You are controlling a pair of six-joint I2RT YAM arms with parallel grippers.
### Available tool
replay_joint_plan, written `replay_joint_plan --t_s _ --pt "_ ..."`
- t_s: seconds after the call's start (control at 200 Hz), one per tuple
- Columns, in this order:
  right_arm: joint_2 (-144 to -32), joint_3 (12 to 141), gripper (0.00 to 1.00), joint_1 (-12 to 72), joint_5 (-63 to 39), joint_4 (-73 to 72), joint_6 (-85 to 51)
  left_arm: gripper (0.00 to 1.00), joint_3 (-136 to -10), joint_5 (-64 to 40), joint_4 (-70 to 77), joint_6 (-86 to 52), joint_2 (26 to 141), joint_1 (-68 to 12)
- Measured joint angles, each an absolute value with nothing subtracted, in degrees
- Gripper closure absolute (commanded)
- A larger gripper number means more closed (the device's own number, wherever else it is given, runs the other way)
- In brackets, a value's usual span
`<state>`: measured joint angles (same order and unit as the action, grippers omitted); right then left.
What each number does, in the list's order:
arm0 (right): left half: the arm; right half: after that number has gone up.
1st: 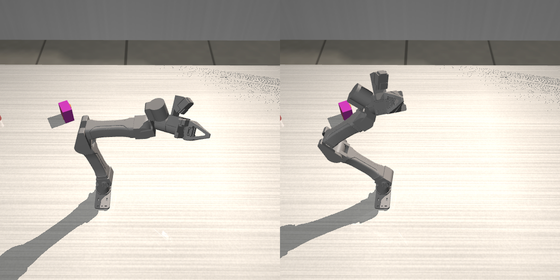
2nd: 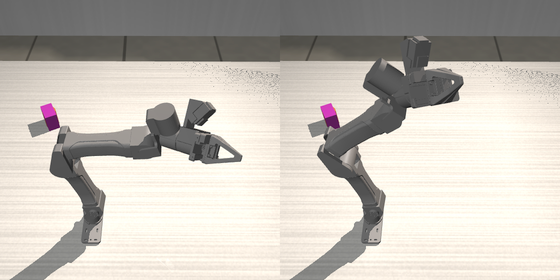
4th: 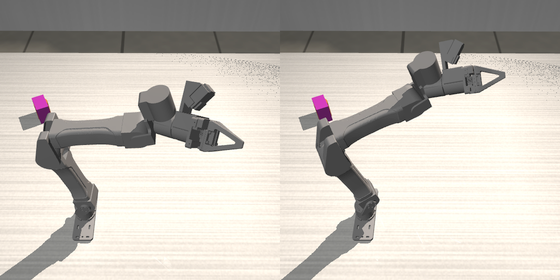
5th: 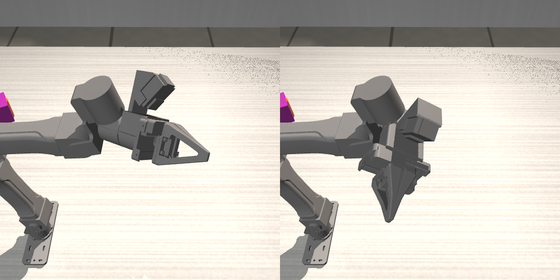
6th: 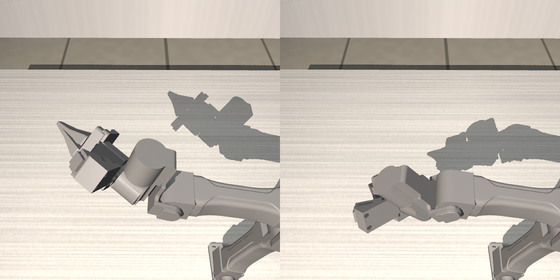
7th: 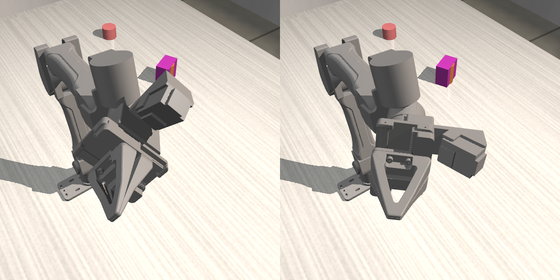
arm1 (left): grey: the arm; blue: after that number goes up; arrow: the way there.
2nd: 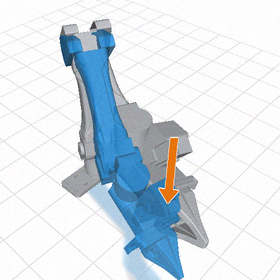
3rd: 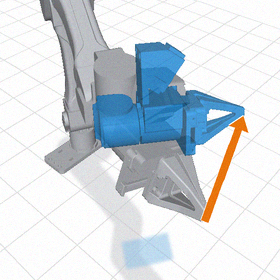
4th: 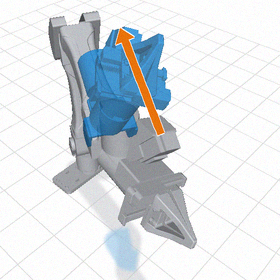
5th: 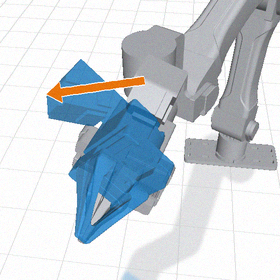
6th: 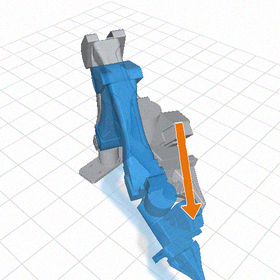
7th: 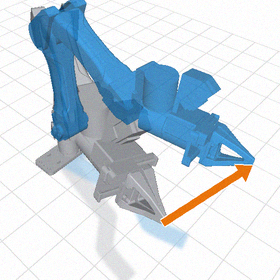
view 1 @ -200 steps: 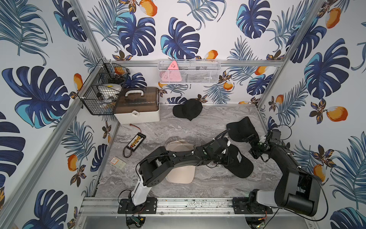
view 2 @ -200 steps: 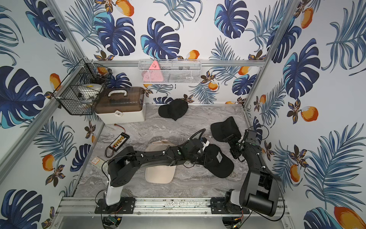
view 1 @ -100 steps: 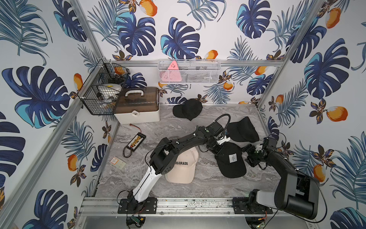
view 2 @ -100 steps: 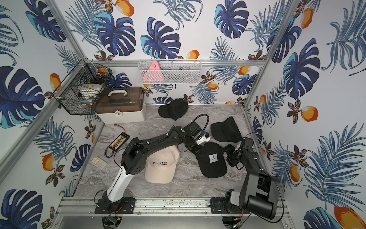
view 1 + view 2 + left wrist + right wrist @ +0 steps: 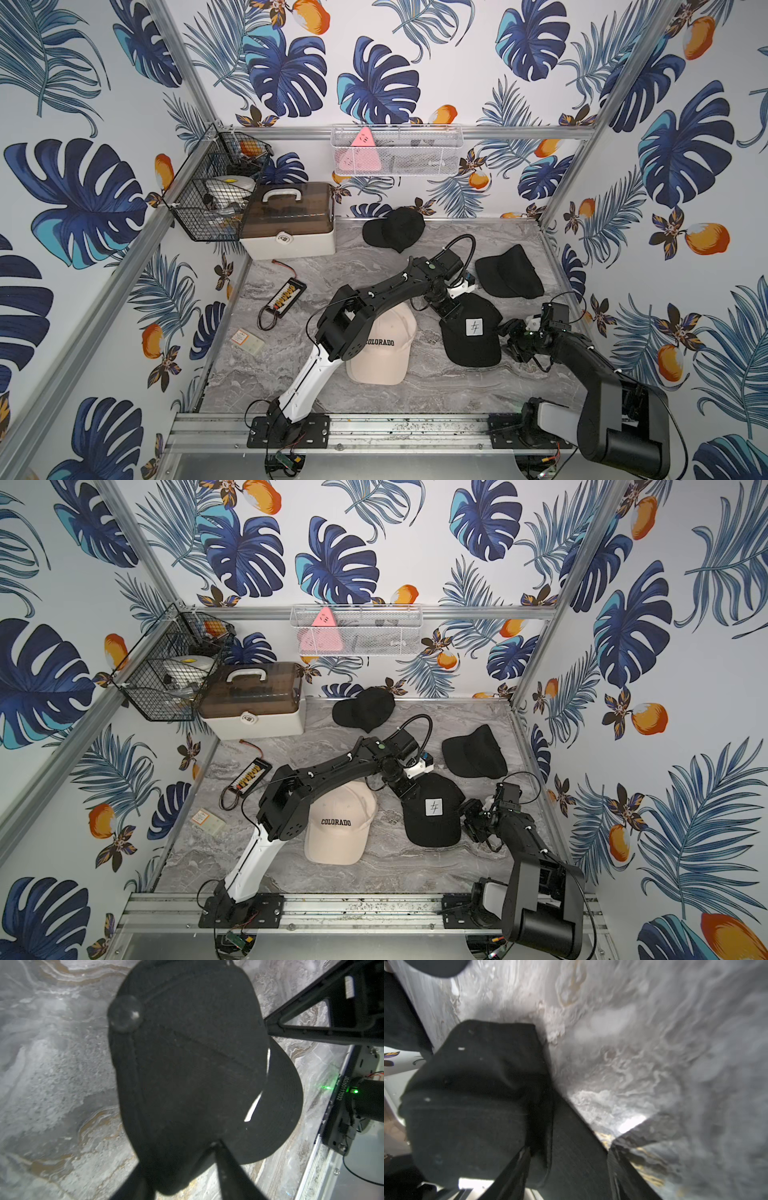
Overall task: Stack the baseball caps by color
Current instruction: Adjust the baseball cap at the center of the board.
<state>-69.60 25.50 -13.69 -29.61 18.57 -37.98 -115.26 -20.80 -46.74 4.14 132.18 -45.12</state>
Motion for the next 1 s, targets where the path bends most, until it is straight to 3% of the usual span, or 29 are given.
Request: replay_joint_plan --t_s 0.17,0.301,0.456,0.546,1.002 --pt "-67.6 22.0 0.36 -10.0 -31.1 13.8 -40.1 0.2 -110.3 -19.9 -42.1 1.2 127.3 -44.9" --pt "-68.0 22.5 0.29 -8.5 -31.0 13.3 -41.0 0.25 -106.9 -19.3 -38.7 -0.6 125.3 -44.6" --pt "-66.2 27.0 0.13 -8.4 -25.6 20.4 -39.9 0.24 -104.7 -17.6 -36.4 -3.2 125.8 -43.8" --pt "-64.2 31.3 0.1 -8.4 -23.2 22.7 -39.0 0.24 -103.8 -16.8 -35.0 -4.7 126.0 -43.1" --pt "-86.6 44.9 0.24 -6.8 -30.9 17.1 -34.5 0.29 -103.8 -19.1 -33.5 -6.3 127.2 -42.7"
